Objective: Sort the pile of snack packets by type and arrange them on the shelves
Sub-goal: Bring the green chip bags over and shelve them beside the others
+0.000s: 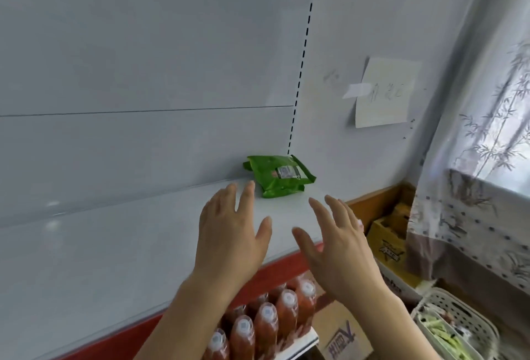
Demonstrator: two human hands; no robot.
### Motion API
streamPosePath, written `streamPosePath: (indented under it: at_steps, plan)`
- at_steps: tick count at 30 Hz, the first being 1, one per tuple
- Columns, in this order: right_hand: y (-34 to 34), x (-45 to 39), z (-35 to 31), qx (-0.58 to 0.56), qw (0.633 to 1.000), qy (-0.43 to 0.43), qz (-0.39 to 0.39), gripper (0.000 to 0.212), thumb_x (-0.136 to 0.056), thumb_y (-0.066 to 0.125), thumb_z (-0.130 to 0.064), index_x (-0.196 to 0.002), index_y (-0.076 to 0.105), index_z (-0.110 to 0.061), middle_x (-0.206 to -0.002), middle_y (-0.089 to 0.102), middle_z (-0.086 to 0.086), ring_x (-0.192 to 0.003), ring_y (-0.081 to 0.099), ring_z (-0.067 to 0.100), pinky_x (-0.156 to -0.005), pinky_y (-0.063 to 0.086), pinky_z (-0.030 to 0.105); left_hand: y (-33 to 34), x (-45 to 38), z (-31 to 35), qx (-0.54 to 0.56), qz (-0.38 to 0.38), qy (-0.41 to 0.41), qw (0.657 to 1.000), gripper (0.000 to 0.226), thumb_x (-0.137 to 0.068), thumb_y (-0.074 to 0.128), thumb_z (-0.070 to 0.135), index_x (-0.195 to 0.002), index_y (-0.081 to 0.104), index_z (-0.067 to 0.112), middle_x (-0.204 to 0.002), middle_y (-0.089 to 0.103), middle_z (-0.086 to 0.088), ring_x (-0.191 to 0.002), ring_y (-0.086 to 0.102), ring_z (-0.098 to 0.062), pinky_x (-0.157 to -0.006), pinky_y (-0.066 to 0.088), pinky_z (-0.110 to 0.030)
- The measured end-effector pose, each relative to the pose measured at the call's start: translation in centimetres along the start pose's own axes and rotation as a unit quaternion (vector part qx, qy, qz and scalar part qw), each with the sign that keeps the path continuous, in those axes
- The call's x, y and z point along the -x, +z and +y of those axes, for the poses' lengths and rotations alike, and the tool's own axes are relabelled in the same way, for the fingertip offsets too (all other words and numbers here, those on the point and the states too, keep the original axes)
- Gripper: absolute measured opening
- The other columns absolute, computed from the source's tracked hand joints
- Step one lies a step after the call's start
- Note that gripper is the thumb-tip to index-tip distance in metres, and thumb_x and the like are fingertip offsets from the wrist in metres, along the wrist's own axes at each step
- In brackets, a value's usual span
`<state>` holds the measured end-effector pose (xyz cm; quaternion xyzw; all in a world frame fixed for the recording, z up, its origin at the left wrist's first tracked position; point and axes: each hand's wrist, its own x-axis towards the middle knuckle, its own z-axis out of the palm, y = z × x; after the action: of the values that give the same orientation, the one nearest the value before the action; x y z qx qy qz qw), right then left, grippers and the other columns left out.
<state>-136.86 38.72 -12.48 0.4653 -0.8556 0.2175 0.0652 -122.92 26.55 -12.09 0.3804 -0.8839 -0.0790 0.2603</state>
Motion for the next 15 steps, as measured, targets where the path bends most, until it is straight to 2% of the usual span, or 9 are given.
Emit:
streamPosePath:
  at_steps: [4,9,10,12,14,15]
  plan:
    - [0.3,-6.0,2.3,0.008,0.999,-0.032,0.015,0.068,-0.099,0.038,-0.060,-0.157,0.016,-0.032,-0.166,0.013,0.000,-0.154,0.009,0.022,-0.123,0.023,0.043,2.2,-4.5,1.2,0.000,-0.026,-0.004,1.000,0.075,-0.105,0.033,0.056,-0.164,-0.002,0.025,-0.171,0.012,-0.005,-0.158,0.011,-0.022,-0.128,0.015,-0.037]
    - [2.0,-12.9,4.6,0.035,0.995,-0.076,-0.046,0.073,-0.100,0.045,-0.051,-0.158,0.004,-0.034,-0.167,-0.002,0.001,-0.154,0.003,0.027,-0.124,0.021,0.046,4.7,-8.0,2.0,0.000,-0.054,-0.017,0.998,0.074,-0.105,0.040,0.052,-0.164,0.008,0.023,-0.165,0.027,0.000,-0.150,0.028,-0.020,-0.122,0.028,-0.034]
    - [2.4,-14.2,4.9,0.043,0.993,-0.093,-0.061,0.075,-0.099,0.047,-0.051,-0.158,0.003,-0.033,-0.167,-0.004,0.002,-0.153,0.007,0.030,-0.122,0.024,0.047,5.0,-8.4,2.3,0.012,-0.066,-0.024,0.997,0.072,-0.105,0.042,0.051,-0.164,0.010,0.024,-0.163,0.030,0.002,-0.147,0.033,-0.018,-0.118,0.032,-0.032]
    - [3.2,-16.7,5.3,0.052,0.986,-0.131,-0.084,0.076,-0.097,0.051,-0.049,-0.157,0.006,-0.035,-0.166,0.000,0.003,-0.146,0.027,0.033,-0.115,0.037,0.046,5.3,-9.5,2.7,0.048,-0.092,-0.055,0.993,0.068,-0.105,0.044,0.050,-0.163,0.018,0.027,-0.159,0.037,0.006,-0.141,0.042,-0.015,-0.109,0.039,-0.028]
    - [4.1,-18.7,5.9,0.063,0.979,-0.169,-0.092,0.068,-0.097,0.052,-0.041,-0.154,0.017,-0.036,-0.161,0.016,0.005,-0.127,0.050,0.034,-0.097,0.049,0.041,5.8,-10.4,3.2,0.078,-0.090,-0.096,0.988,0.063,-0.104,0.047,0.050,-0.160,0.026,0.029,-0.158,0.040,0.007,-0.137,0.048,-0.014,-0.105,0.041,-0.028]
    - [4.5,-19.4,6.3,0.061,0.977,-0.185,-0.085,0.061,-0.097,0.053,-0.034,-0.152,0.026,-0.035,-0.155,0.028,0.005,-0.118,0.056,0.034,-0.087,0.050,0.038,6.1,-10.8,3.5,0.092,-0.074,-0.117,0.986,0.061,-0.103,0.049,0.049,-0.158,0.031,0.029,-0.156,0.043,0.006,-0.134,0.051,-0.013,-0.104,0.042,-0.028]
